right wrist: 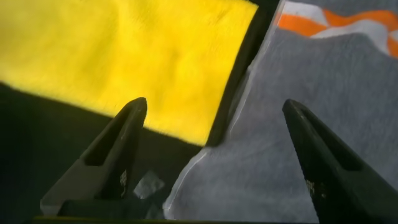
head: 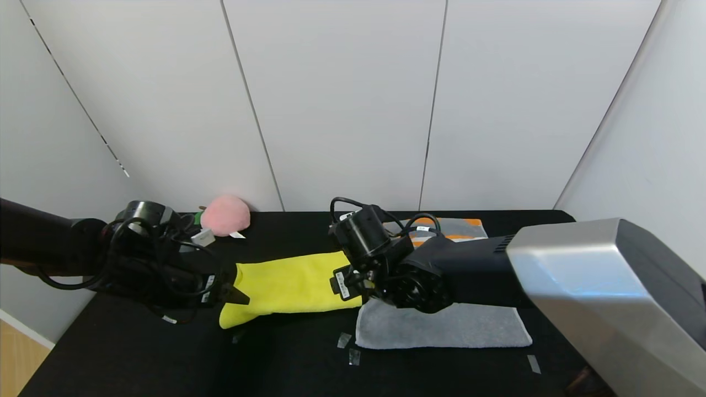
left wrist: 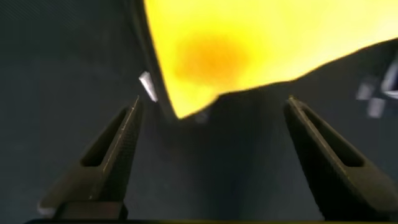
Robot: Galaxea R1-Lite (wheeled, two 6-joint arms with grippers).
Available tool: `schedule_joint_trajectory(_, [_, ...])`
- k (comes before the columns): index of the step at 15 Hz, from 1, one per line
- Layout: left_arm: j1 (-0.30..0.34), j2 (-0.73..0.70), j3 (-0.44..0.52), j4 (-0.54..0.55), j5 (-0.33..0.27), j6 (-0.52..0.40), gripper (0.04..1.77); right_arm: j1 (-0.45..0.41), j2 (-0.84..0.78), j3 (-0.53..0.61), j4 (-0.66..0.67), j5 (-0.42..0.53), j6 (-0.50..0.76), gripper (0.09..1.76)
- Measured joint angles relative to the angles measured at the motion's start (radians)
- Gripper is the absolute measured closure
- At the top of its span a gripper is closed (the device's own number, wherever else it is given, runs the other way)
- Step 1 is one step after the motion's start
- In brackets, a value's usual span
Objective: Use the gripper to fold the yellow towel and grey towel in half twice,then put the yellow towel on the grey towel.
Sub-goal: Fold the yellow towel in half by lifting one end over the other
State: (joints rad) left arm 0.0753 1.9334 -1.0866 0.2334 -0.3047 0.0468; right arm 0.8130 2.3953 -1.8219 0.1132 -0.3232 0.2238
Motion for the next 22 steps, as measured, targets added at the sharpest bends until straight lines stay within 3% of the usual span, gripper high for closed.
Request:
schedule_joint_trajectory(3, [0.006, 0.018, -0.032, 0.026, -0.024, -0.079, 0.17, 0.001, -0.072, 0.072, 0.027, 0.048, 0.019, 0.23])
schedule_joint_trajectory(9, [0.013, 0.099, -0.086, 0.02, -0.019, -0.238, 0.13, 0.017, -0.21, 0.234, 0.015, 0.045, 0.019, 0.18])
schedule_joint_trajectory(15, [0.016, 0.159, -0.121, 0.021, 0.021, -0.241, 0.11, 0.026, -0.259, 0.313, -0.065, 0.044, 0.016, 0.16])
schedule_joint_trajectory(22, [-0.011, 0.208, -0.168, 0.021, 0.019, -0.292, 0.1, 0.02, -0.262, 0.337, -0.073, 0.043, 0.015, 0.15])
